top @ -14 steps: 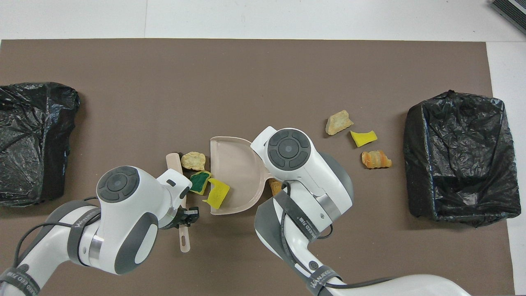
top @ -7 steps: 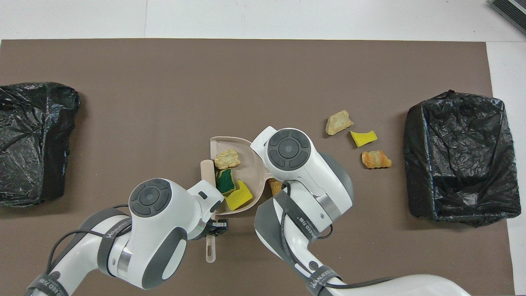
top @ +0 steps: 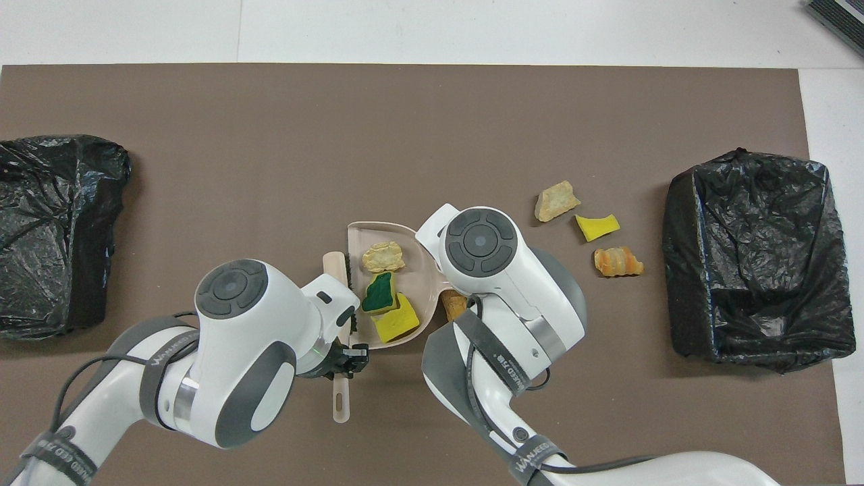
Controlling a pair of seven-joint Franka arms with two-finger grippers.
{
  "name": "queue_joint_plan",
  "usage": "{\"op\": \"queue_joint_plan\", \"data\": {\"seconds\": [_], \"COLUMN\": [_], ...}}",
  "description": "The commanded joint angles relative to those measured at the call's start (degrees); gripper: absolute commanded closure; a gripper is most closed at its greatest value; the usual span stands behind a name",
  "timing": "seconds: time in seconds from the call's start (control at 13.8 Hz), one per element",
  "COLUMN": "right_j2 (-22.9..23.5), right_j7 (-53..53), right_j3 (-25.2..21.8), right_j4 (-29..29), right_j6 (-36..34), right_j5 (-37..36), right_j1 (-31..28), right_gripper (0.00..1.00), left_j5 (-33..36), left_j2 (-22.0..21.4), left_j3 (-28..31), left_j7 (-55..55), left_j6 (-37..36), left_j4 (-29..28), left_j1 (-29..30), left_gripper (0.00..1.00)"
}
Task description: Sweep and dump trash in bin
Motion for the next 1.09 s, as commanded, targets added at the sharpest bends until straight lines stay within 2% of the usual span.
{"op": "queue_joint_plan", "data": {"seconds": [0.0,0.22,0.36,0.58,0.8,1.02], "right_j2": [-3.5,-6.0,-6.0,-7.2,-9.1,-10.0], "right_j7": [-0.7,-3.2,-8.2,-16.1,-21.0,-26.8], "right_j3": [0.3,0.3,0.2,-0.1,-0.3,-0.4], "right_j4": [1.2,4.2,7.7,9.3,9.3,9.3], "right_j6": [-4.3,-9.6,-13.5,-16.4,-17.4,-18.1], "right_j5": [1.4,1.5,2.1,3.1,3.0,2.9], "right_j1": [-2.3,-7.3,-10.7,-16.9,-22.4,-27.9], "right_gripper": [1.00,1.00,1.00,1.00,1.00,1.00], "left_j5": [1.9,3.7,3.8,3.8,3.8,3.8], "left_j2": [-4.7,-9.0,-12.3,-17.5,-19.3,-19.6], "left_j3": [-0.2,-0.3,-1.1,-5.4,-11.0,-11.4], "left_j7": [-4.7,-6.2,-7.2,-8.3,-14.2,-16.4], "left_j6": [-4.8,-6.5,-5.8,-5.2,-0.2,2.1], "left_j4": [-0.5,-2.7,-6.8,-12.2,-16.8,-19.0], "left_j1": [1.9,1.8,0.9,0.8,0.3,-4.5], "left_gripper": [1.00,1.00,1.00,1.00,1.00,1.00]}}
